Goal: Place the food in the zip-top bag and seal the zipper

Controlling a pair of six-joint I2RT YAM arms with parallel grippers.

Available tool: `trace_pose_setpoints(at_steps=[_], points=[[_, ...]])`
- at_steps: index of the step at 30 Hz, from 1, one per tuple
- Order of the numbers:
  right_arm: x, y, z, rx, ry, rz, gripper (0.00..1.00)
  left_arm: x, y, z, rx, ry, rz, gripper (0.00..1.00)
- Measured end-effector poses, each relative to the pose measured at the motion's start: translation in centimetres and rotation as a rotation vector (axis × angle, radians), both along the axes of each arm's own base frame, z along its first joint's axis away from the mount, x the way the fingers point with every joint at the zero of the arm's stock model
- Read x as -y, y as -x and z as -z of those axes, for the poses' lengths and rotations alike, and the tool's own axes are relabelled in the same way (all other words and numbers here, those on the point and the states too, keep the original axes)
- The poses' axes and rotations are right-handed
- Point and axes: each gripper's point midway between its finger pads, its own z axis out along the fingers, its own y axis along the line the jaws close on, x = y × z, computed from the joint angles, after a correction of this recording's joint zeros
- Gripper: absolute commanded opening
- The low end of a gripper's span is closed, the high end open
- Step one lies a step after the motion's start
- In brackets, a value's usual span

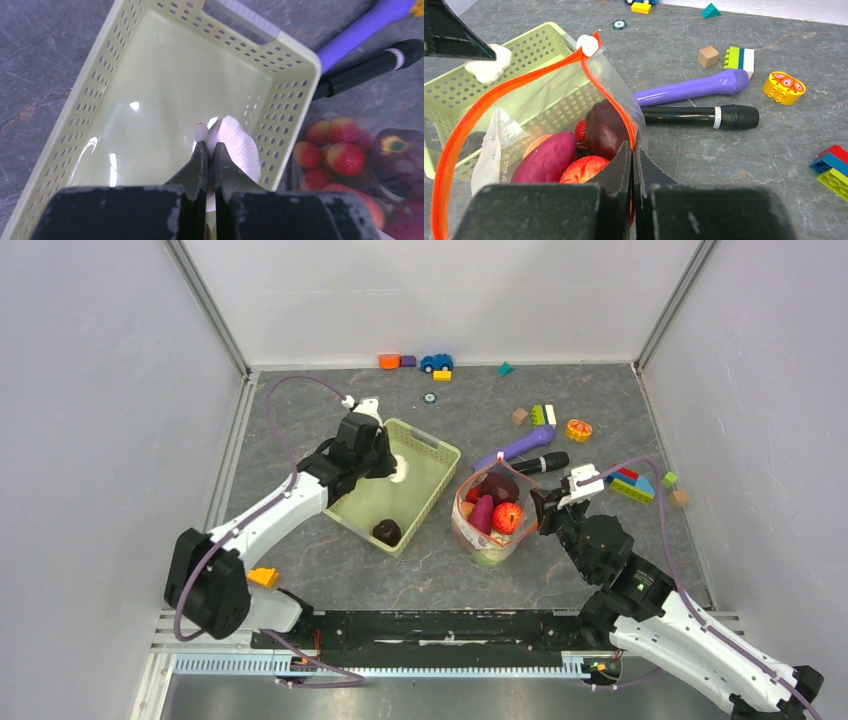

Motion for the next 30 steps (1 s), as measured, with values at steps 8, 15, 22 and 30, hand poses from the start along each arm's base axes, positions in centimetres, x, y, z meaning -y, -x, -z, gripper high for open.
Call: trace_pose_setpoints(at_steps=[8, 15, 22, 30], points=[[0.0, 0.0, 0.0, 0.0, 0.0, -0.001, 0.03, -0.7, 0.8, -3.7, 0.105, 0.055, -0.006, 0.02], [0.0, 0.0, 0.0, 0.0, 0.0, -0.001, 0.03, 0.7, 1.9, -7.6, 0.191, 0.161, 0.08, 0.02], [0.0, 0.0, 0.0, 0.0, 0.0, -0.002, 0.03, 4.8, 4.2, -10.6, 0.225, 0.307, 0.309, 0.02], [-0.1, 0.0, 0.0, -0.001, 0.0, -0.005, 0.03, 9.6, 7.1, -14.4, 0.282, 0.43, 0.543, 0.02]])
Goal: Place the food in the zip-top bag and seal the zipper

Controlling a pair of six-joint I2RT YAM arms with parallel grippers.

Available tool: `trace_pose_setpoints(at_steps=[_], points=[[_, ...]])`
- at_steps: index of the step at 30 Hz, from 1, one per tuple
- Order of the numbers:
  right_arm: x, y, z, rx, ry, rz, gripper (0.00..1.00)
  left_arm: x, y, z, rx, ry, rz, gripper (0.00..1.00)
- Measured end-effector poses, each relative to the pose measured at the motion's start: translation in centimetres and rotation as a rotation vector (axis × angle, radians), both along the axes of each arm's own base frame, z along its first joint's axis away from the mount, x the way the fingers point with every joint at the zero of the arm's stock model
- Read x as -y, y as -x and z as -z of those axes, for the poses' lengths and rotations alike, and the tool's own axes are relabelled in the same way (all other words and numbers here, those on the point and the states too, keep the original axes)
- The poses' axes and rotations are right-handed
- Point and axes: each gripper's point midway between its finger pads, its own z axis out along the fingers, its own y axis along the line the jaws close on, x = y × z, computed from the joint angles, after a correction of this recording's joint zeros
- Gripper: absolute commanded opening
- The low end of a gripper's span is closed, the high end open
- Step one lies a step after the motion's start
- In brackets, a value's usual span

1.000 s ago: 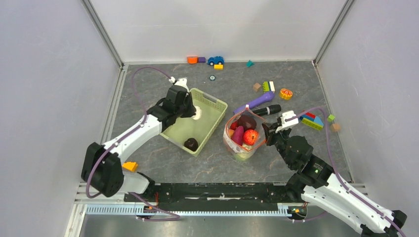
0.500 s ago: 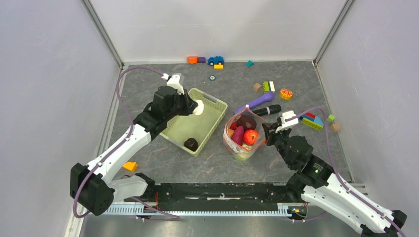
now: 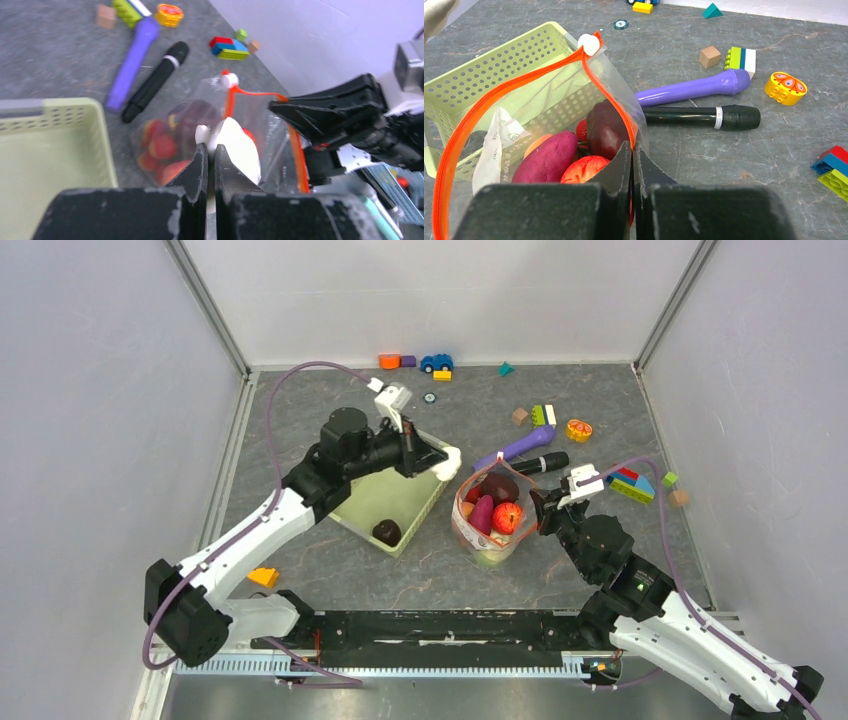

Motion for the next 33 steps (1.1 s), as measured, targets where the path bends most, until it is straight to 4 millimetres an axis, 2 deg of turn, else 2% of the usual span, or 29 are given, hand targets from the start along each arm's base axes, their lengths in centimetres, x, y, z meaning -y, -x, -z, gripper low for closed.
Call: trace_pose_setpoints(at_steps=[6, 11, 16, 21, 25, 27, 28, 29, 33], points=[[-0.1, 0.0, 0.0, 0.0, 0.0, -0.004, 0.03, 5.2, 2.9, -1.0, 0.016, 0.019, 0.179, 0.02], [0.0, 0.1, 0.0, 0.003, -0.004, -0.007, 0.03, 8.5, 4.8, -0.9, 0.03, 0.002, 0.285, 0.1], [-0.1, 0.2, 0.0, 0.004, -0.006, -0.01, 0.03, 10.9, 5.0, -0.4, 0.032, -0.026, 0.324, 0.17], [-0.1, 0.2, 0.0, 0.004, -0.006, -0.012, 0.03, 12.8, 4.5, 1.9, 0.008, -0.103, 0.308, 0.18], [-0.1, 0.2, 0.0, 0.004, -0.006, -0.011, 0.03, 13.4, 3.6, 4.6, -0.022, -0.197, 0.253, 0.32], [-0.1, 0.2, 0.0, 0.004, -0.006, -0.012, 0.02, 13.5, 3.3, 5.7, -0.03, -0.239, 0.236, 0.47], [-0.1, 0.2, 0.0, 0.004, -0.006, -0.013, 0.03, 13.5, 3.3, 6.1, -0.03, -0.256, 0.226, 0.6], [-0.1, 0.2, 0.0, 0.003, -0.006, -0.014, 0.03, 13.4, 3.2, 6.5, -0.025, -0.271, 0.22, 0.98], [-0.1, 0.2, 0.0, 0.003, -0.006, -0.014, 0.03, 13.3, 3.4, 7.2, -0.019, -0.322, 0.2, 1.0]])
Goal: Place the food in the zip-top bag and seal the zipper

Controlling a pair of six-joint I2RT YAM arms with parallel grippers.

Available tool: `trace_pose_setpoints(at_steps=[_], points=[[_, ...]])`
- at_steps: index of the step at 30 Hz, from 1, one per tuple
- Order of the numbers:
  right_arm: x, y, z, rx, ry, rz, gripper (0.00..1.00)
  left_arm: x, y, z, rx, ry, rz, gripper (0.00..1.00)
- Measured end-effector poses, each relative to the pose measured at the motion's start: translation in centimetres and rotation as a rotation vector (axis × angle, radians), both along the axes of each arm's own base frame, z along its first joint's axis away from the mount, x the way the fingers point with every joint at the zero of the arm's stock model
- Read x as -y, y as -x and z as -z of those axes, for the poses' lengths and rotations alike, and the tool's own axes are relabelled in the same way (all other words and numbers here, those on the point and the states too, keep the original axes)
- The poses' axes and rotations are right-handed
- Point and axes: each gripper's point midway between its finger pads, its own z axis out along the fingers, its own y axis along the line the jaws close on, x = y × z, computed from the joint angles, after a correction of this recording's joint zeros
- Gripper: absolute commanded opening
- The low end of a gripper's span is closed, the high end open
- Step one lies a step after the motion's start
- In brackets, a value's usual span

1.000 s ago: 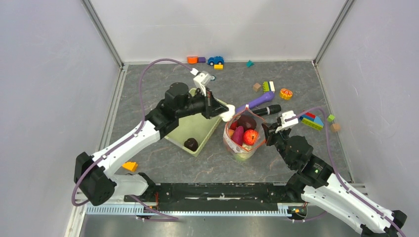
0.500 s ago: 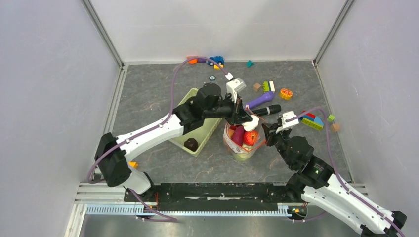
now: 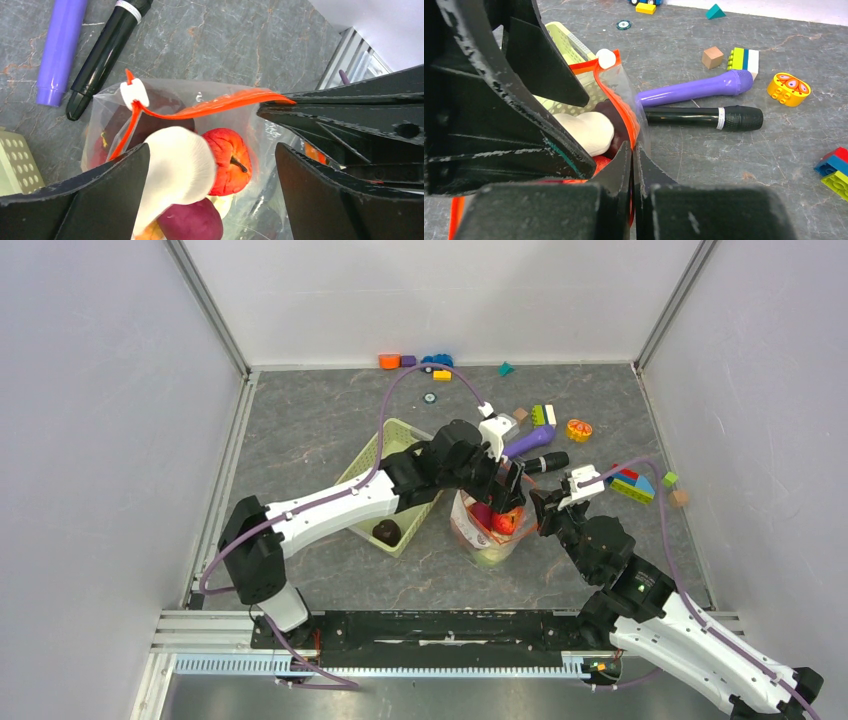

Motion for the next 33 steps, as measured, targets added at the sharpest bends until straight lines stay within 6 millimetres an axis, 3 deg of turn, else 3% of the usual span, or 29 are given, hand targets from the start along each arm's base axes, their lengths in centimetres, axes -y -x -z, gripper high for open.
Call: trace_pose_setpoints(at_steps=[10, 19, 25, 33], points=[[0.0, 0.0, 0.0, 0.0, 0.0, 0.0, 0.03, 0.1, 0.7, -0.9, 0.001, 0.012, 0.019, 1.0], [0.1, 0.0, 0.0, 0.0, 0.0, 0.003, 0.03, -2.3, 2.4, -5.2, 0.06, 0.106, 0.026, 1.0], [0.1, 0.0, 0.0, 0.0, 0.0, 0.005, 0.03, -4.9, 1.7, -6.2, 0.116, 0.106, -0.077, 1.0], [0.2, -0.1, 0.0, 0.0, 0.002, 0.011, 0.03, -9.8, -0.6, -5.1, 0.182, 0.017, -0.32, 1.0]])
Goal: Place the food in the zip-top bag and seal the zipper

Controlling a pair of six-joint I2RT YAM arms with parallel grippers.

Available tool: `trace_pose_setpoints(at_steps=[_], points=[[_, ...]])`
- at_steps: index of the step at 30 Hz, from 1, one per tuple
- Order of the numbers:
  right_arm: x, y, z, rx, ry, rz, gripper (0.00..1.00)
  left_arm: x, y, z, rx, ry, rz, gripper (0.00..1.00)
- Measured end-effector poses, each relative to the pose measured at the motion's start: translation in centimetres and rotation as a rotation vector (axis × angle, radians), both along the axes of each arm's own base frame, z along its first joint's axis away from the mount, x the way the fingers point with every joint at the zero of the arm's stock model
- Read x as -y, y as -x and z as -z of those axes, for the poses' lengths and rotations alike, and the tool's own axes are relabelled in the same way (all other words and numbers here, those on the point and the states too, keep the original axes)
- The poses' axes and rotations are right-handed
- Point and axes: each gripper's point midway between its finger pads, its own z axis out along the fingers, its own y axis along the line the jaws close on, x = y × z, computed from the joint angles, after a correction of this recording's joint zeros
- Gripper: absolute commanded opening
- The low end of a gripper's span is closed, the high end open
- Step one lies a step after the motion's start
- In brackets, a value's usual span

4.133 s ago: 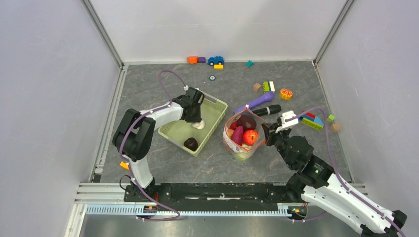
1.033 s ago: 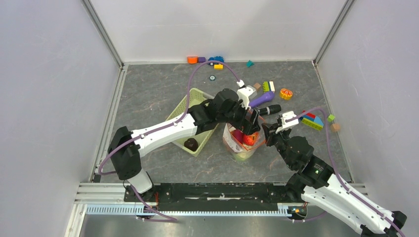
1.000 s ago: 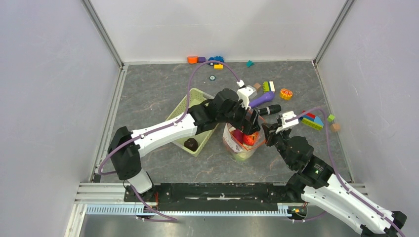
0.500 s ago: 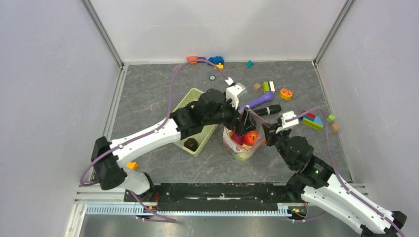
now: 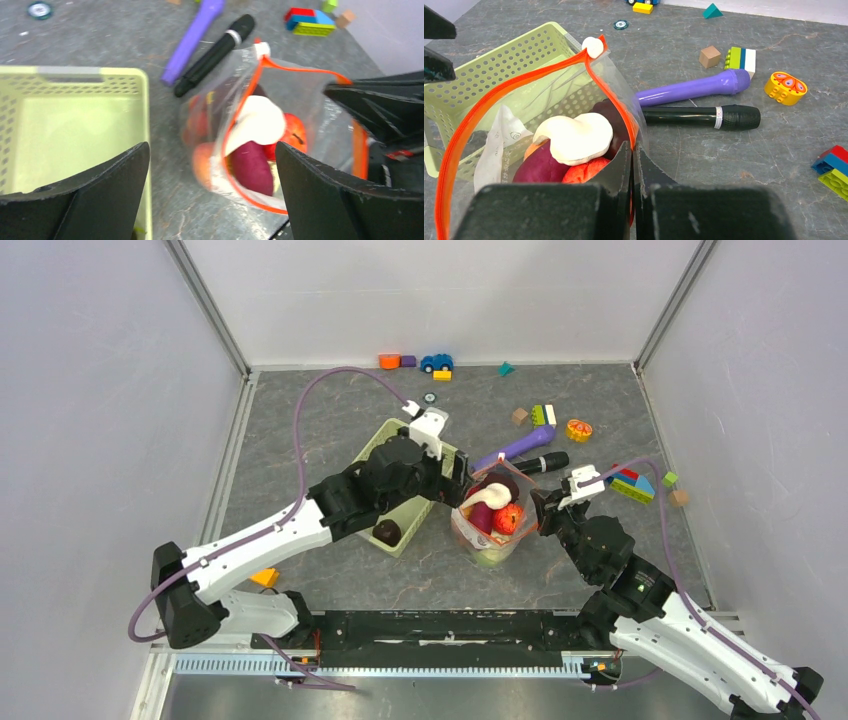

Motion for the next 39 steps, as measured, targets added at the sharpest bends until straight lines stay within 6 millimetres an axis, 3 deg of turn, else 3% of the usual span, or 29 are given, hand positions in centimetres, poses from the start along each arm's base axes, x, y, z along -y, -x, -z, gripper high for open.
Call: trace_pose_setpoints(at_steps=[10, 17, 24, 33, 39], points=[[0.0, 0.0, 0.1, -0.001, 0.003, 0.002, 0.03, -6.4, -2.8, 2.4, -0.039, -0.066, -0.279, 1.0], [0.0, 0.0, 0.1, -0.002, 0.003, 0.003, 0.03, -10.7, -3.2, 6.9, -0.147, -0.157, -0.425, 1.0], [0.1, -0.1, 0.1, -0.002, 0.005, 0.006, 0.03, -14.5, -1.9, 11.0, -0.253, -0.215, -0.526, 1.0], [0.0, -0.2, 0.2, -0.002, 0.014, 0.005, 0.03, -17.1, -1.2, 14.4, -0.337, -0.252, -0.598, 1.0], [0.0, -0.2, 0.3, -0.003, 0.019, 0.007, 0.03, -16.7, -0.7, 17.0, -0.425, -0.299, -0.568, 1.0]])
